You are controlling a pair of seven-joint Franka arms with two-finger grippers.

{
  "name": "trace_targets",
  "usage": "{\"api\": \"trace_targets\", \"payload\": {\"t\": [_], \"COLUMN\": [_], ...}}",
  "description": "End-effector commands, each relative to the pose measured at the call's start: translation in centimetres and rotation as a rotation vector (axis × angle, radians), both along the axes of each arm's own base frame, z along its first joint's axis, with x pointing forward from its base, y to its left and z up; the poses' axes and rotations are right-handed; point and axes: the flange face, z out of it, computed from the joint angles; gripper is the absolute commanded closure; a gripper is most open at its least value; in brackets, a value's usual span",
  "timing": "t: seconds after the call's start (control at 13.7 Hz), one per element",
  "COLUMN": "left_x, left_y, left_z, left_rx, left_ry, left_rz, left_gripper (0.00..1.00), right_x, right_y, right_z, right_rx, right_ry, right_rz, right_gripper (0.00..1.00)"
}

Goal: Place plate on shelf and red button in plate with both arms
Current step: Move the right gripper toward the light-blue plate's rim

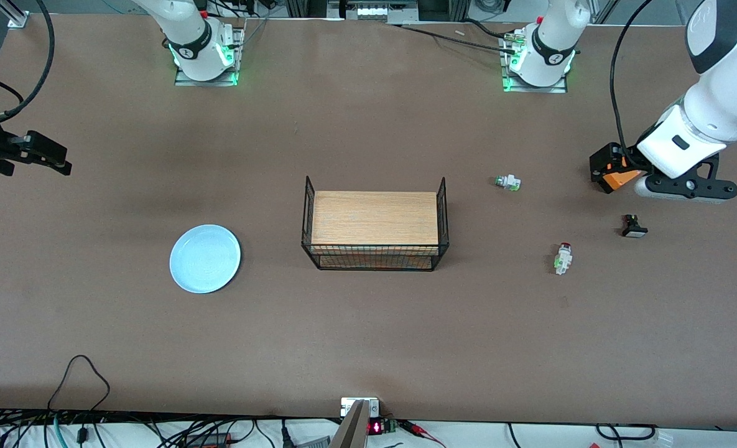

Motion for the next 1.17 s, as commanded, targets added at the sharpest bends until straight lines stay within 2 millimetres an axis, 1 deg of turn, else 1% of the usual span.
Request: {"api": "trace_targets", "payload": {"t": [0.0,0.07,0.15,0.29,0.37,0.44,0.66,0.73,0.8,0.88,1.1], "left_x": [0.2,0.2,0.2,0.2,0.2,0.2,0.2,0.2,0.2,0.2,0.2], "left_y": [0.1,0.0,0.1,0.1,0.1,0.1,0.1,0.1,0.0,0.1,0.1], "left_z": [0.7,0.6,0.7,0.7,0.6,0.6,0.6,0.6,0.6,0.6,0.6], "left_rx": [-0.02,-0.02,-0.02,-0.02,-0.02,-0.02,-0.02,-0.02,-0.02,-0.02,-0.02], "left_ry": [0.005,0.007,0.005,0.005,0.007,0.007,0.007,0.007,0.007,0.007,0.007], "left_rz": [-0.013,-0.013,-0.013,-0.012,-0.012,-0.012,-0.013,-0.013,-0.015,-0.012,-0.013], "left_gripper": [0.0,0.0,0.0,0.0,0.0,0.0,0.0,0.0,0.0,0.0,0.0], "right_x": [0.0,0.0,0.1,0.8,0.9,1.2,1.4,1.8,2.0,2.1,2.1], "right_y": [-0.1,-0.1,-0.3,-0.4,-0.3,-0.1,0.1,-0.2,-0.2,-0.4,0.0], "right_z": [-0.4,0.1,-0.1,-1.9,-2.2,-2.9,-3.2,-4.3,-5.0,-5.1,-5.0], "right_rx": [0.001,0.002,0.0,-0.014,-0.013,-0.016,-0.017,-0.011,-0.006,-0.005,-0.012], "right_ry": [0.02,0.011,0.013,0.046,0.051,0.063,0.063,0.084,0.095,0.098,0.096], "right_rz": [-0.004,-0.002,-0.017,-0.016,-0.011,-0.005,-0.002,-0.011,-0.02,-0.027,-0.025], "right_gripper": [0.0,0.0,0.0,0.0,0.0,0.0,0.0,0.0,0.0,0.0,0.0]}}
